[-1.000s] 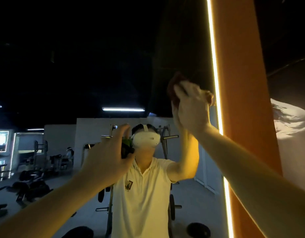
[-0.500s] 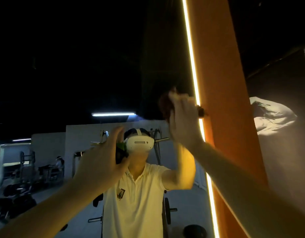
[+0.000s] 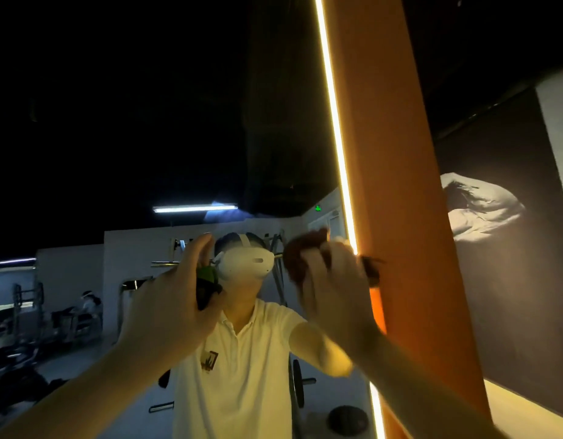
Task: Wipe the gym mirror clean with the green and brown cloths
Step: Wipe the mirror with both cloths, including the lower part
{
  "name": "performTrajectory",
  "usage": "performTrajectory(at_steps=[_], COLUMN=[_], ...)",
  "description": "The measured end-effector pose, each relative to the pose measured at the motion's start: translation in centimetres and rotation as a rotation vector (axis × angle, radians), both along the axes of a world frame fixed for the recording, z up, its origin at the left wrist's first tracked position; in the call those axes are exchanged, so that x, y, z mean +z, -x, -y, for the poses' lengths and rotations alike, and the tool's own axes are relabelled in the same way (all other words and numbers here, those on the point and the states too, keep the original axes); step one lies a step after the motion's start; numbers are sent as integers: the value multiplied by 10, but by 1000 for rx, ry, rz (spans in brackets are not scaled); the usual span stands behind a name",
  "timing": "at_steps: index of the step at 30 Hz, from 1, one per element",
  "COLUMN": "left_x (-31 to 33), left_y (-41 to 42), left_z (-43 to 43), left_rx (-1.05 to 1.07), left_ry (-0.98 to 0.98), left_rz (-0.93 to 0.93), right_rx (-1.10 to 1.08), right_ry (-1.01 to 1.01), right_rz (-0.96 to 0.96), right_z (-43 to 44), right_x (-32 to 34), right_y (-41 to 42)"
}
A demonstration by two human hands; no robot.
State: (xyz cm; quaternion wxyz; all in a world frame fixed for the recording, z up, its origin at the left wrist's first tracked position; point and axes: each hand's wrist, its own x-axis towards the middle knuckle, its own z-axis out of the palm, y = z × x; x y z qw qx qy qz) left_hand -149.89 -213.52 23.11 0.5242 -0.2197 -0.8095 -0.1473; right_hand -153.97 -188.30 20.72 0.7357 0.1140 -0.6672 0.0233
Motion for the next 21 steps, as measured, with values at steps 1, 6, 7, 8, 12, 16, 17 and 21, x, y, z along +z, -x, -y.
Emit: performTrajectory(at_steps=[1, 6, 7, 8, 12, 16, 17, 21], left_x=[0, -1, -1, -1, 1, 3, 3, -1], left_y=[-1, -1, -1, -2, 0, -3, -5, -10], left_z=[0, -2, -1, 0, 2, 0, 0, 7], left_rx=[5, -12, -30, -52, -122, -125, -144, -133], left_ry=[16, 78, 78, 70, 9, 3, 0, -36], left_rz=[8, -14, 4, 26, 68, 4, -10, -14], right_rx=[-17, -103, -65, -15, 136, 78, 62, 93], right_ry=[41, 332, 379, 380, 114, -145, -104, 230], right_rz=[-18, -67, -88, -78, -35, -9, -31, -51], right_z=[-4, -3, 5, 15, 42, 22, 20, 33], right_x=[29, 146, 137, 114, -16, 19, 51, 143], right_y=[-4, 0, 1, 2, 1, -6, -6, -5])
